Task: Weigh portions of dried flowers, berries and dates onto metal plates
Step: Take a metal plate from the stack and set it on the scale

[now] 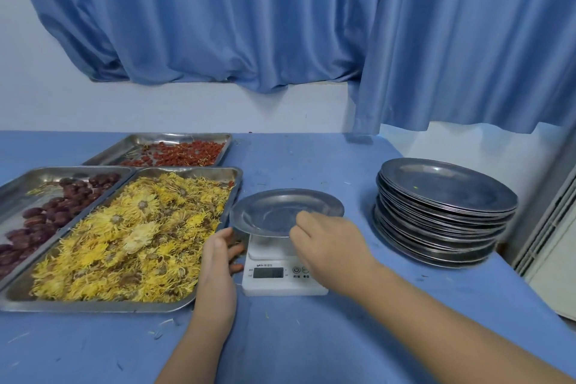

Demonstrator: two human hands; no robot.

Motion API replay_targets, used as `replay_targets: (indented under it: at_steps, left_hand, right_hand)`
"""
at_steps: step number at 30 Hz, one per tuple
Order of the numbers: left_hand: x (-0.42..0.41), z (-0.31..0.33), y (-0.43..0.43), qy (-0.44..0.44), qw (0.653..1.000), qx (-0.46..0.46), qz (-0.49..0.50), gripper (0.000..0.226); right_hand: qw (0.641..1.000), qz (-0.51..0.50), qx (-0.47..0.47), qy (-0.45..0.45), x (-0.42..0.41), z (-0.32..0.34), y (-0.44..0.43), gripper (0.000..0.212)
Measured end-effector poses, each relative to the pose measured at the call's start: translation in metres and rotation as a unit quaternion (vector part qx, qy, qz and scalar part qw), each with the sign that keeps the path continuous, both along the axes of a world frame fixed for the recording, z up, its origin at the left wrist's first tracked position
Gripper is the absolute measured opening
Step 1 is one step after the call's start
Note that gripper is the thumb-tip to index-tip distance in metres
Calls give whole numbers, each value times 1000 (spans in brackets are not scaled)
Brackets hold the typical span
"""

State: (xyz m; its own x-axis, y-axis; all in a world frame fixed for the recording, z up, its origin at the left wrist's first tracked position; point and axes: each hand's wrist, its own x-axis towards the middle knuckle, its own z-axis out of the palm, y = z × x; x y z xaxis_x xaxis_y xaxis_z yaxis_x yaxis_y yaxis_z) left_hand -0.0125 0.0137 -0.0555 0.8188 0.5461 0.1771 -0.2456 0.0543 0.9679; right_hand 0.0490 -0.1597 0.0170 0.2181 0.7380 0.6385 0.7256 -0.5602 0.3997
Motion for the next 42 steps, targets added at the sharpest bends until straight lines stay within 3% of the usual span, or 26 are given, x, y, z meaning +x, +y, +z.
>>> replay_targets:
  at_steps: [4, 8, 12, 18, 22, 27, 30, 42]
  left_hand:
    - [2, 0, -1, -18, 999, -15, 30, 58]
    - [2, -1, -1, -23, 999, -8, 36, 57]
    - [7, -2, 1, -8, 999, -20, 47, 27]
    - [5, -4, 0, -14, 999, -31, 33, 28]
    - [4, -2, 0, -23, 999, -39, 22, 36]
    - [6, 3, -2, -30, 998, -40, 30, 26]
    - [0, 3, -1, -44, 998, -25, 25, 35]
    - [-9, 18, -5, -42, 995, -18, 86, 28]
  right_hand:
    - [1000, 15, 13, 20, 6, -18, 4, 27]
    - [998, -7, 25, 60, 2, -29, -2, 24]
    - [991, 29, 43, 124, -5, -46, -19, 11]
    - [962, -6, 117, 249, -12, -54, -42, 22]
    - [915, -59, 80, 392, 4, -61, -50, 40]
    - [914, -48, 40, 400, 4, -67, -50, 50]
    - [919, -48, 38, 389, 3, -67, -47, 48]
    - [913, -39, 87, 396, -6, -65, -45, 37]
